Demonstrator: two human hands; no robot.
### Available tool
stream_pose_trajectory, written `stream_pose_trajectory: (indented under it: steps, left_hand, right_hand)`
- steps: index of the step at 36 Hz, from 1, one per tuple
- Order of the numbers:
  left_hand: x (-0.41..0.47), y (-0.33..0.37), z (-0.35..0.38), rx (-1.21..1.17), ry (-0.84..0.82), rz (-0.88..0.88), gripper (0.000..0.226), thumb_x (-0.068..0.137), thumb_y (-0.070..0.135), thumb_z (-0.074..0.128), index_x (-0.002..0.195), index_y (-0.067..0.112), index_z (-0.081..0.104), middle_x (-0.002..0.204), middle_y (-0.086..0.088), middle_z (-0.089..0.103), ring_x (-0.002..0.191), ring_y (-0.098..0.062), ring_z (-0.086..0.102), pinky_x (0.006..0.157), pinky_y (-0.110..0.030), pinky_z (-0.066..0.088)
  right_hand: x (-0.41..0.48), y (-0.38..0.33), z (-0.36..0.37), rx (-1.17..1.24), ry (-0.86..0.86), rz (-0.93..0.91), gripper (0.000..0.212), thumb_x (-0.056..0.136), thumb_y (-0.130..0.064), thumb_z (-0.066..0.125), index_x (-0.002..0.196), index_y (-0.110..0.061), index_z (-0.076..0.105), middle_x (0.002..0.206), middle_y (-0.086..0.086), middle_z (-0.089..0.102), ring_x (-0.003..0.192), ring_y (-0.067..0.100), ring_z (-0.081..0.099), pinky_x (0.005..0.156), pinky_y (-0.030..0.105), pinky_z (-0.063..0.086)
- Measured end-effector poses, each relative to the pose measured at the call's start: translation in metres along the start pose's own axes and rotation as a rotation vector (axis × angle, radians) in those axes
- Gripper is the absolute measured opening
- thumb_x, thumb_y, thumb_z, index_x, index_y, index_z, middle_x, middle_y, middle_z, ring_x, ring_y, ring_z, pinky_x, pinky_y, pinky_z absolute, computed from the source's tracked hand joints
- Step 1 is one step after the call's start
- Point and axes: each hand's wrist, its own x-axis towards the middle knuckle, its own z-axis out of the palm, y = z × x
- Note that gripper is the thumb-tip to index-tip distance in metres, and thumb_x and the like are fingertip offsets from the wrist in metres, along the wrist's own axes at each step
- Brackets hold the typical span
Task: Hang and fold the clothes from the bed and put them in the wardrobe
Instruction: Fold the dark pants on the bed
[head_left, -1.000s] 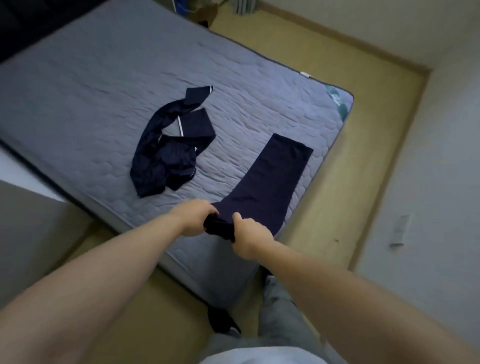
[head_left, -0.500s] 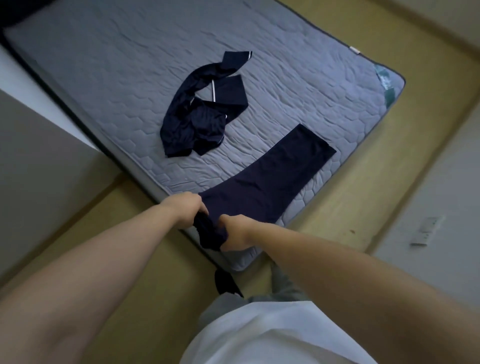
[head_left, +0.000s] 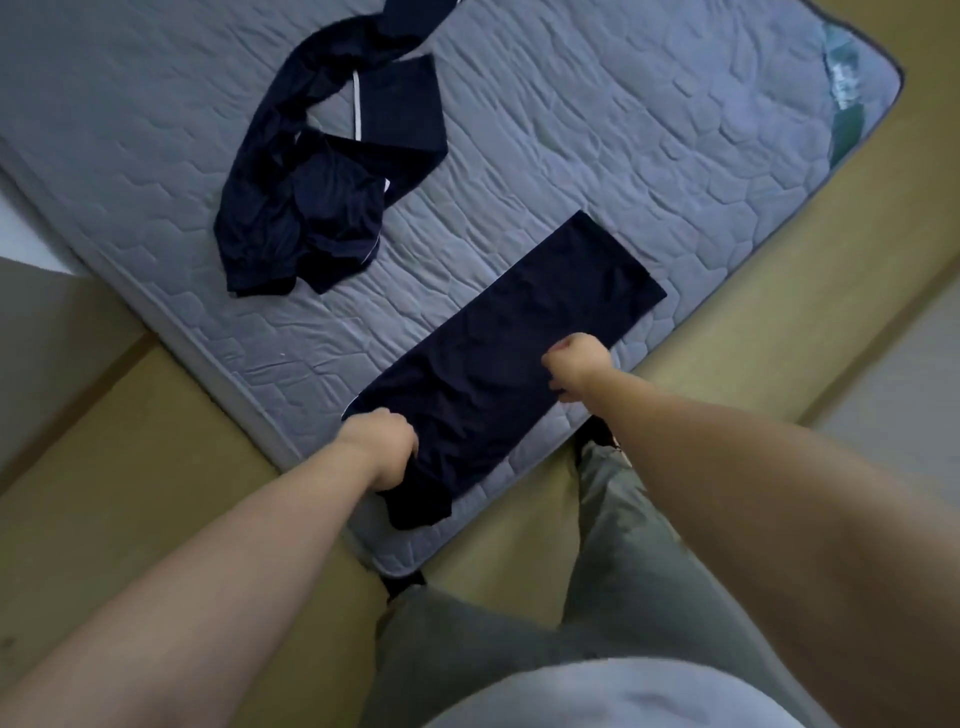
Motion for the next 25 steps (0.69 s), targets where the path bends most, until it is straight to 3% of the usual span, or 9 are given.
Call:
stream_pose_trajectory:
  steps: [3,7,9,10,12,14,16,22,25]
  left_hand:
    - [0.052,0.016,-0.024,0.035,-0.101,-0.031,0.041,0.085,0.017,0.051,0.123,0.028,0.064,0.127,-0.001,0.055,0.119,-0.022,0.049,0.096,-0.038,0.05]
    - [0.113,0.034,-0.042,0.086,-0.215,-0.032,0.027,0.082,0.018,0.051,0.105,0.024,0.063,0.115,0.0,0.058,0.107,-0.02,0.055,0.089,-0.033,0.037]
    - [0.136,0.042,-0.045,0.077,-0.27,-0.021,0.017,0.083,0.016,0.053,0.097,0.023,0.059,0.109,0.001,0.056,0.101,-0.02,0.057,0.088,-0.03,0.038]
    - [0.147,0.045,-0.043,0.06,-0.295,-0.019,0.015,0.084,0.015,0.055,0.097,0.021,0.059,0.109,0.0,0.055,0.1,-0.02,0.058,0.088,-0.029,0.043]
    - [0.165,0.05,-0.039,0.026,-0.33,-0.019,0.023,0.086,0.015,0.06,0.109,0.018,0.06,0.116,-0.002,0.052,0.104,-0.021,0.058,0.091,-0.031,0.052]
    - [0.177,0.053,-0.034,0.058,-0.365,-0.008,0.032,0.088,0.016,0.061,0.12,0.018,0.057,0.122,-0.002,0.051,0.109,-0.021,0.057,0.095,-0.033,0.052]
    - [0.187,0.055,-0.026,0.103,-0.402,0.011,0.037,0.088,0.016,0.061,0.124,0.019,0.054,0.124,-0.002,0.054,0.111,-0.021,0.057,0.097,-0.034,0.051]
    - [0.2,0.066,-0.003,0.121,-0.538,0.048,0.052,0.089,0.016,0.061,0.137,0.023,0.043,0.128,-0.002,0.054,0.115,-0.022,0.056,0.086,-0.03,0.046]
    - [0.202,0.07,0.004,0.152,-0.522,0.055,0.041,0.089,0.016,0.058,0.129,0.022,0.055,0.124,-0.001,0.058,0.111,-0.021,0.059,0.089,-0.031,0.051]
  right_hand:
    - [0.063,0.02,-0.052,0.34,0.035,0.173,0.012,0.098,-0.002,0.047,0.101,-0.003,0.058,0.084,0.014,0.06,0.063,0.023,0.059,0.053,0.031,0.051]
    - [0.138,0.045,-0.098,0.603,0.094,0.308,0.027,0.099,-0.005,0.048,0.123,0.004,0.056,0.09,0.012,0.063,0.07,0.023,0.063,0.054,0.03,0.048]
    - [0.172,0.053,-0.109,0.666,0.101,0.333,0.03,0.101,-0.008,0.047,0.126,0.005,0.056,0.116,0.021,0.067,0.1,0.035,0.07,0.063,0.031,0.054]
    - [0.187,0.056,-0.11,0.701,0.099,0.343,0.032,0.101,-0.008,0.046,0.128,0.006,0.055,0.128,0.025,0.062,0.116,0.039,0.064,0.076,0.035,0.058]
    - [0.216,0.059,-0.111,0.768,0.092,0.354,0.037,0.102,-0.009,0.045,0.136,0.003,0.05,0.137,0.026,0.056,0.127,0.042,0.053,0.1,0.045,0.052]
    - [0.238,0.059,-0.108,0.79,0.103,0.37,0.035,0.101,-0.013,0.047,0.135,-0.004,0.052,0.117,0.018,0.066,0.115,0.036,0.065,0.09,0.04,0.058]
    - [0.257,0.062,-0.103,0.785,0.129,0.404,0.032,0.1,-0.02,0.049,0.131,-0.011,0.053,0.107,0.007,0.061,0.098,0.025,0.064,0.075,0.033,0.057]
    - [0.292,0.071,-0.087,0.846,0.159,0.391,0.041,0.102,-0.04,0.049,0.13,-0.011,0.055,0.113,0.003,0.065,0.098,0.021,0.063,0.083,0.036,0.05]
    - [0.297,0.071,-0.083,0.872,0.198,0.391,0.027,0.101,-0.039,0.051,0.108,-0.015,0.06,0.101,0.0,0.066,0.093,0.018,0.063,0.077,0.034,0.046]
